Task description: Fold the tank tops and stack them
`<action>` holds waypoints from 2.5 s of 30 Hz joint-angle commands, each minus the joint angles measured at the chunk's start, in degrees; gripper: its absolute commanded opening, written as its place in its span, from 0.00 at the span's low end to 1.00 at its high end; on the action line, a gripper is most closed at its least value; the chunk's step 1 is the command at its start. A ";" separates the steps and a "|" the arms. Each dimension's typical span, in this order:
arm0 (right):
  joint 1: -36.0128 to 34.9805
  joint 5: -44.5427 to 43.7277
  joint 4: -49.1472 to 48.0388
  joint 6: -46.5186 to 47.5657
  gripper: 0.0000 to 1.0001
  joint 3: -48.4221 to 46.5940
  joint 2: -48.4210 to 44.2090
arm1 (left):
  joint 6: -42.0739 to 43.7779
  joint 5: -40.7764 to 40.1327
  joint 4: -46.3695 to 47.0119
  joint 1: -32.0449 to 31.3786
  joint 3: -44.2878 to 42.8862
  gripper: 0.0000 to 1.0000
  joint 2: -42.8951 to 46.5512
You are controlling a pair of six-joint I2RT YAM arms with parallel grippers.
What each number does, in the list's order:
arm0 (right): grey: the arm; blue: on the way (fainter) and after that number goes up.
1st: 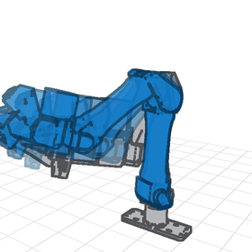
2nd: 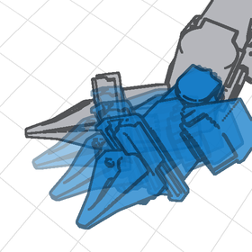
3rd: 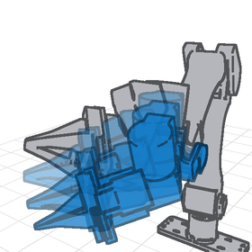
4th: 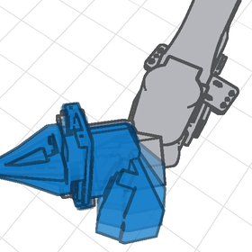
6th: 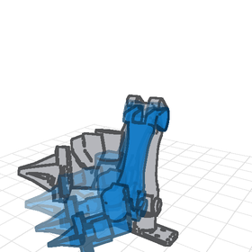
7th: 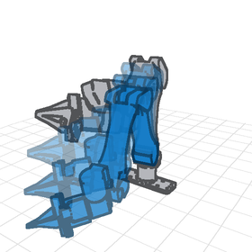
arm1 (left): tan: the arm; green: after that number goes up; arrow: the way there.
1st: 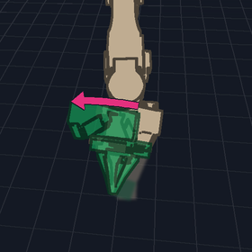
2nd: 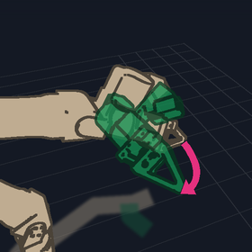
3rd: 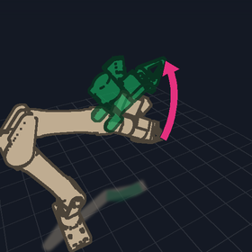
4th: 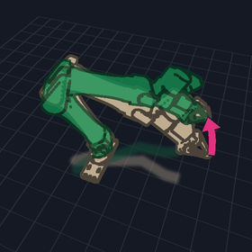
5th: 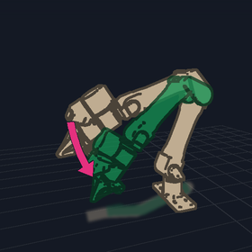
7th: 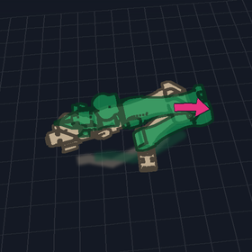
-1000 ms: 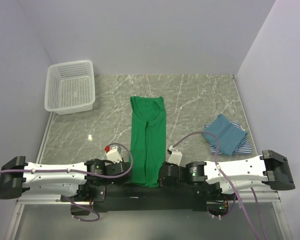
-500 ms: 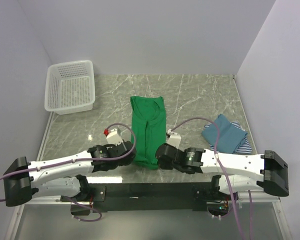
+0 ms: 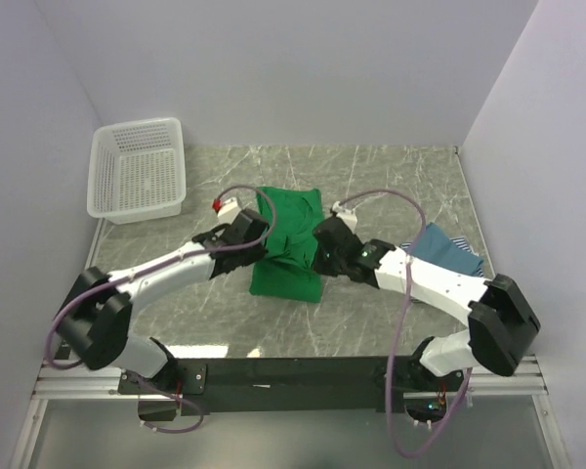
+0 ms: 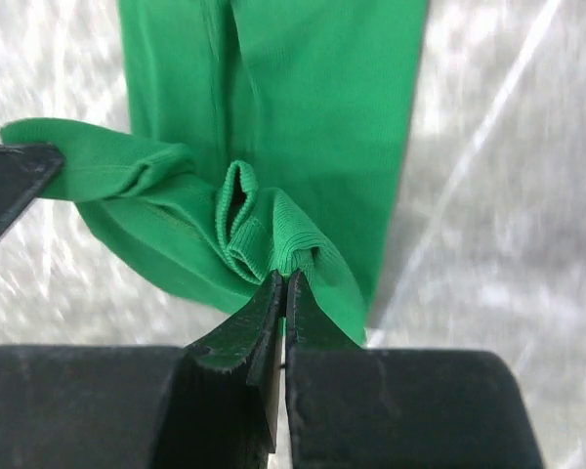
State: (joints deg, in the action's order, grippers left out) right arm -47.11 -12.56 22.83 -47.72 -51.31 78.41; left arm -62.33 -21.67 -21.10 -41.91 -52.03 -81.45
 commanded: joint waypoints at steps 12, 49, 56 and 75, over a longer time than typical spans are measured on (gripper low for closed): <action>16.52 11.95 -7.98 10.10 0.54 -17.59 19.85 | 13.81 12.54 11.44 12.55 -16.87 0.53 -17.17; 5.72 8.87 -12.47 0.27 0.32 15.70 8.52 | -7.19 12.10 15.66 -4.84 18.71 0.10 -5.13; 2.73 7.46 -5.79 -1.58 0.32 22.38 -6.92 | -13.17 10.25 11.88 -12.83 23.90 0.10 2.78; 5.01 7.19 -3.93 6.06 0.48 4.04 -8.03 | -4.49 1.28 -4.65 7.96 7.66 0.37 21.34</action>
State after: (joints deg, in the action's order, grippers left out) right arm -42.87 -6.20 22.61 -45.84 -41.36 65.93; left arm -72.60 -16.75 -22.63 -41.45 -40.58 -60.01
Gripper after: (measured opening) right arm 0.491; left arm 0.381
